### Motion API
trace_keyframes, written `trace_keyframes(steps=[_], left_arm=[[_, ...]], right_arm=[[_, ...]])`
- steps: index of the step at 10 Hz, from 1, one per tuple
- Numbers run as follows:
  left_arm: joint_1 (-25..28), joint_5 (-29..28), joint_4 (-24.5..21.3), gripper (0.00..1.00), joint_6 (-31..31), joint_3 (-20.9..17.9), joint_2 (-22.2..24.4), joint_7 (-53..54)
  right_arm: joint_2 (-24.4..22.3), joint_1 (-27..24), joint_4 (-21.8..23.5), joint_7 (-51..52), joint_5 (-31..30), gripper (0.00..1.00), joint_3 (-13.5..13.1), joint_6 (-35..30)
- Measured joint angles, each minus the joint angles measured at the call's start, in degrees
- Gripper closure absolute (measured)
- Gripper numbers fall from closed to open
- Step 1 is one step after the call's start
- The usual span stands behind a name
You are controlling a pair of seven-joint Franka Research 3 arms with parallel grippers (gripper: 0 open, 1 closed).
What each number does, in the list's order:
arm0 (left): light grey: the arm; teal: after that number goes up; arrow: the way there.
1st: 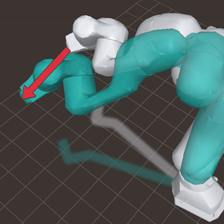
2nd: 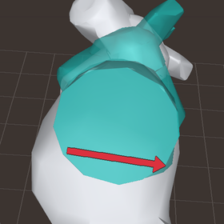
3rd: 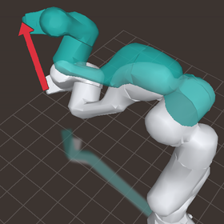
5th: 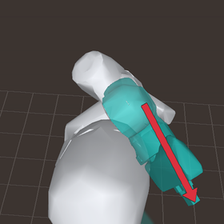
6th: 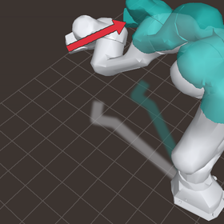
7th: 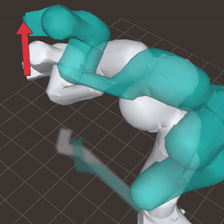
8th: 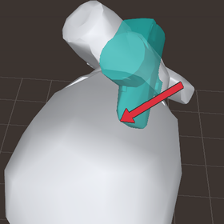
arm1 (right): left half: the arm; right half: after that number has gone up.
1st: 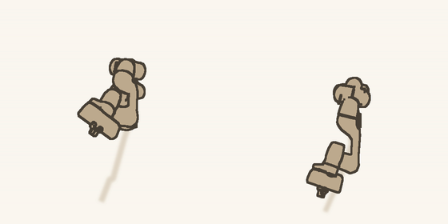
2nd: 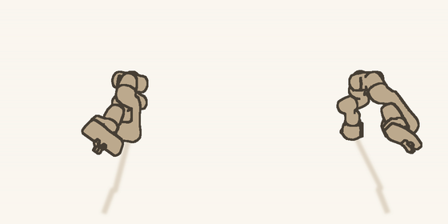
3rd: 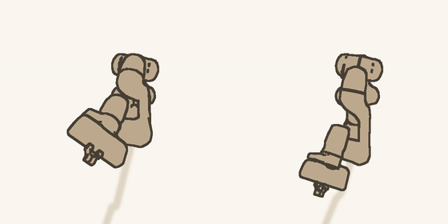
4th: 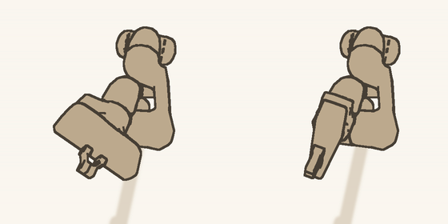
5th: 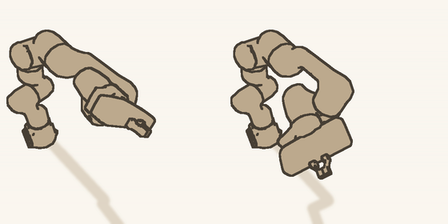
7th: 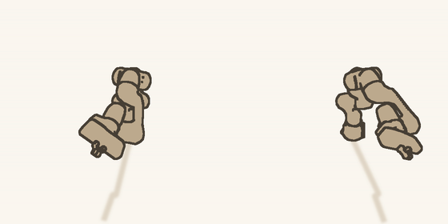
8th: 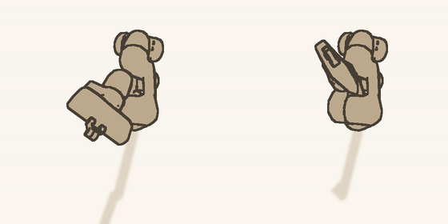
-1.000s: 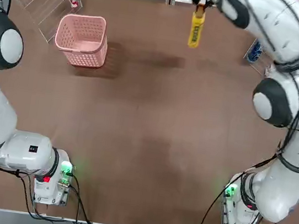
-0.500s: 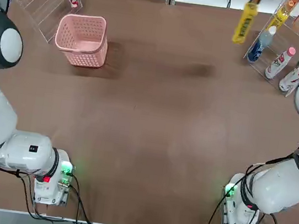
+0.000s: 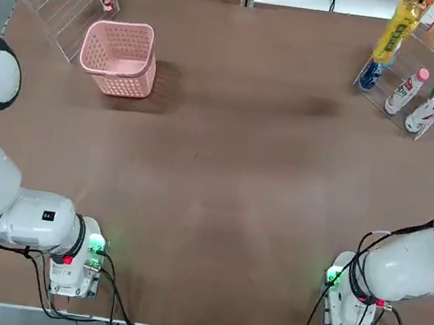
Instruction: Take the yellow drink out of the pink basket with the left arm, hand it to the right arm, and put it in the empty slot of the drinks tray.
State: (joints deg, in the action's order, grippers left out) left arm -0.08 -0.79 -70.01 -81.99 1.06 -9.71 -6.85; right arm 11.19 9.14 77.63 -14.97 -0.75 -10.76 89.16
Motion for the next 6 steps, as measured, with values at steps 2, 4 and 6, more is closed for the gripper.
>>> trace_keyframes(steps=[2, 4, 6], left_arm=[[0.03, 0.72, -0.25, 0.0, 0.56, -1.05, 0.24, 0.34], [0.03, 0.84, -0.45, 0.0, 0.98, -1.34, 0.25, 0.48], [0.02, 0.85, -0.44, 0.0, 1.31, -1.38, 0.47, 0.48]], right_arm=[[-0.17, -3.59, -0.32, 0.03, -0.03, 0.66, -0.01, 0.37], [-0.31, -6.0, -1.46, 0.02, 0.02, 0.66, -0.02, 0.35], [-0.32, -8.68, -2.15, -0.01, 0.8, 0.66, 0.01, 0.26]])
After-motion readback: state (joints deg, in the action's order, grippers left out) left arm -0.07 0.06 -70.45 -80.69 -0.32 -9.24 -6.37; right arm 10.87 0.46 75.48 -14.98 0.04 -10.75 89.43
